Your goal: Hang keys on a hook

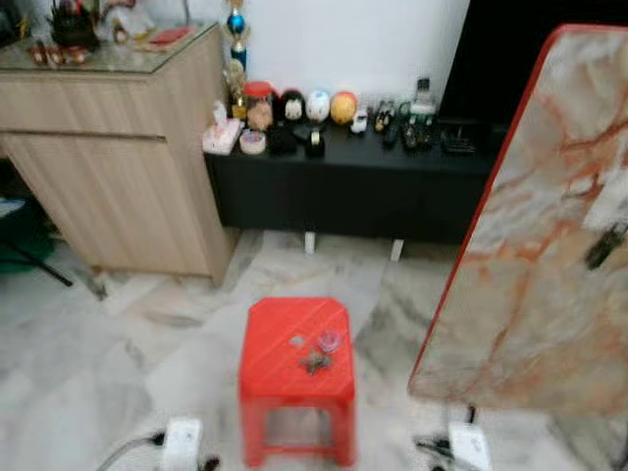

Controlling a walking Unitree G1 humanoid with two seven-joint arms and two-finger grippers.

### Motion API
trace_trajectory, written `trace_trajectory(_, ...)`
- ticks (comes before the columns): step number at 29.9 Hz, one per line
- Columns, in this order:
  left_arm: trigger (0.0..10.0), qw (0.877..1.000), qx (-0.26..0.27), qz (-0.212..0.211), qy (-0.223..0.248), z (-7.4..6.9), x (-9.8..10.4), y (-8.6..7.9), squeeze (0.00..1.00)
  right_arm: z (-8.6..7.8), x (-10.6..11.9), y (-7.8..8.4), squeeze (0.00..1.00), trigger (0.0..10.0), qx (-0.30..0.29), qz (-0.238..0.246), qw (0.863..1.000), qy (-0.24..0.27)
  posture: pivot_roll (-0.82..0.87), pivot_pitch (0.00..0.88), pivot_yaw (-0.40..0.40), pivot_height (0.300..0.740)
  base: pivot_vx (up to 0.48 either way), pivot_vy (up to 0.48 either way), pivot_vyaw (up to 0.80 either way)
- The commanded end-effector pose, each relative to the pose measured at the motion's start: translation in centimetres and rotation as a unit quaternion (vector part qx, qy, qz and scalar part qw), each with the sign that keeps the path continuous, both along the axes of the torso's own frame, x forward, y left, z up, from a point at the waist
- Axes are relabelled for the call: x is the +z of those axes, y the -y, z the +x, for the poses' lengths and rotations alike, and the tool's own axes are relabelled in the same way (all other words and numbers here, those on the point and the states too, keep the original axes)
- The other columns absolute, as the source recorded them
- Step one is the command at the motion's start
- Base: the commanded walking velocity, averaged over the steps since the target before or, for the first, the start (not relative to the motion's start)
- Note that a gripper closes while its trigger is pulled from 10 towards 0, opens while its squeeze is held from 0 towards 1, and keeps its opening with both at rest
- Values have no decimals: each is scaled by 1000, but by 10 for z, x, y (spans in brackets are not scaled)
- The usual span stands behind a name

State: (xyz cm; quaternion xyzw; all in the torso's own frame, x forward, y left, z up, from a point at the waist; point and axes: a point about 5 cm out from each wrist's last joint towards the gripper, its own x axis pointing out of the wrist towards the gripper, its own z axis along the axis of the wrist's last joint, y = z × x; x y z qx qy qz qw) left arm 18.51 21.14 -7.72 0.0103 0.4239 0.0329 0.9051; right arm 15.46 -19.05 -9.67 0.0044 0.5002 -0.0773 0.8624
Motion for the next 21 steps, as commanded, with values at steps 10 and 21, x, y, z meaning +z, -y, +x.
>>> trace_trajectory(10,10000,1000,-5,12,-17,-9,-3,-7,0,10,4,-8,0,10000,7,9,1000,21,106,0,-46,740,0,417,0)
trace_trajectory(21,10000,1000,-2,13,-2,-1,1,-6,0,26,10,-12,0,10000,6,14,999,47,112,0,-49,740,0,215,0)
